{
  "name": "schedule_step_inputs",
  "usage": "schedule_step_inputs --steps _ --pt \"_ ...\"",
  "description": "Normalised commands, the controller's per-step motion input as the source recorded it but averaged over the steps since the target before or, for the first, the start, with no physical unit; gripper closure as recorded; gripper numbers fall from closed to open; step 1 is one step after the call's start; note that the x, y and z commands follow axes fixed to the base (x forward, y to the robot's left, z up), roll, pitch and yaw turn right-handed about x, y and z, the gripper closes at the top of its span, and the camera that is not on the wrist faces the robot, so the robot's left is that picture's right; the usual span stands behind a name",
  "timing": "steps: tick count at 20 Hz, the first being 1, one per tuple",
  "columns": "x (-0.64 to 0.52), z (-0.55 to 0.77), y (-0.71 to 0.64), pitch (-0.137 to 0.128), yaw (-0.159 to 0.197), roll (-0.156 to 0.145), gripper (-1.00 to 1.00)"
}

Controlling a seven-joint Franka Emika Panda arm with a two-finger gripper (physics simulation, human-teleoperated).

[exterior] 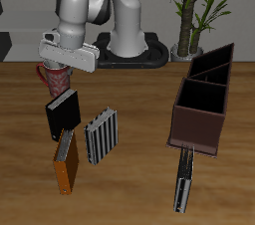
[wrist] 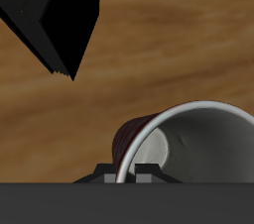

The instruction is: Place the red mug into the left desk caddy's right compartment

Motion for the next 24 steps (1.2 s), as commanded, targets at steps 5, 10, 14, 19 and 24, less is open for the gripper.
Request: schedule_step_inputs --steps 5,10,14,19,24 --pt "-0.07 0.56 0.37 -0.050 0.103 0.032 1.00" --pt "0.04 0.58 0.54 -0.041 0.092 0.043 1.00" --pt "0.17 0.47 0.64 -0.022 0.107 0.066 1.00" --pt "0.24 0.37 0.49 -0.023 0.047 0.022 1.00" --pt "0.17 0.28 0.39 -0.026 0.015 0.019 1.00"
